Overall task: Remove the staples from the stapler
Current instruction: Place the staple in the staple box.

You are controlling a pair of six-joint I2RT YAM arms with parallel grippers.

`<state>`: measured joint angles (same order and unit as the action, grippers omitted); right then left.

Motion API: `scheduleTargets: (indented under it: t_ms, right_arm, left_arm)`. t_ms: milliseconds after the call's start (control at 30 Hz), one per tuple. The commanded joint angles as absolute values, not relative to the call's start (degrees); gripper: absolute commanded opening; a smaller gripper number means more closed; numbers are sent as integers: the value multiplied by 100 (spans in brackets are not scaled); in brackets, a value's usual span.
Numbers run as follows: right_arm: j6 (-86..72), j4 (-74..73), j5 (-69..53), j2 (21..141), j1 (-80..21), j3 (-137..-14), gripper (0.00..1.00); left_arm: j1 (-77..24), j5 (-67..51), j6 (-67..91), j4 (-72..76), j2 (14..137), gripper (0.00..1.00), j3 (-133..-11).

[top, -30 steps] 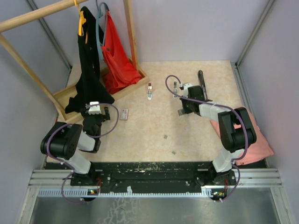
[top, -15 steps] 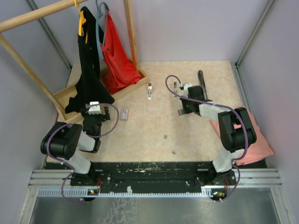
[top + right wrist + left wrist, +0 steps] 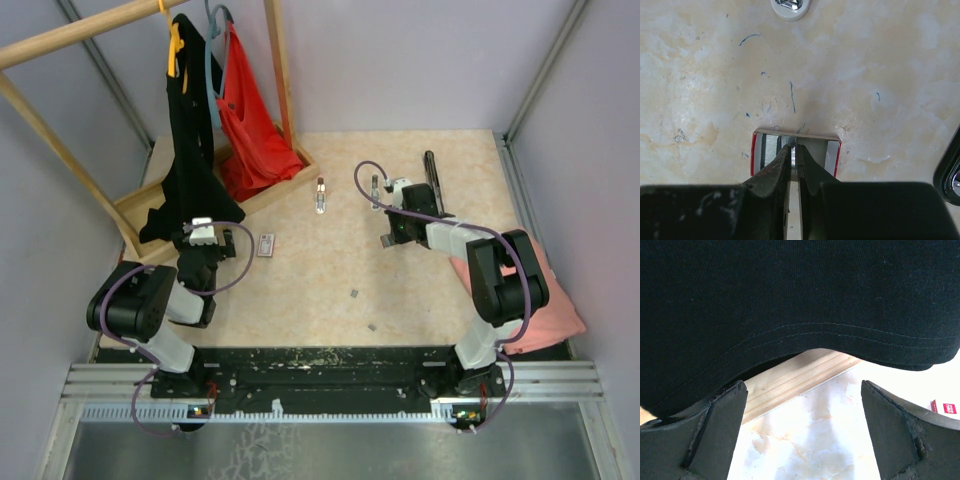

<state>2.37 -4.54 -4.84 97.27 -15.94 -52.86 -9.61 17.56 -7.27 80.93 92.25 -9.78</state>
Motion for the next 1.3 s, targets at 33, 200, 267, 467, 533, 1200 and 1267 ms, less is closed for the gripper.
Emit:
scheduleTargets:
  t_ms: [33, 200, 267, 467, 533, 1200, 1267]
  right_arm:
    - [193, -423, -588, 9734, -1591, -5280, 12]
    - [202, -435, -595, 9767, -1585, -5298, 15]
    - [202, -444, -587, 9785, -1591, -5304, 16]
    - [219, -457, -578, 9803, -1599, -5324, 15]
    - [220, -458, -577, 9802, -1600, -5314, 14]
    - [211, -475, -612, 9664, -1600, -5343, 20]
    - [218, -467, -611, 9668, -1595, -5343, 21]
  left_arm:
    - [-932, 1753, -629, 8222, 9237, 100, -1055]
    - [-932, 1758, -631, 8226, 9237, 100, -1055]
    - [-932, 1758, -625, 8226, 9237, 100, -1059]
    - [-932, 1757, -630, 8227, 9237, 100, -1055]
    - [-932, 1757, -631, 8227, 9237, 100, -1055]
    - [-932, 1755, -630, 8225, 9236, 100, -1055]
    - [-932, 1758, -631, 8224, 9237, 100, -1050]
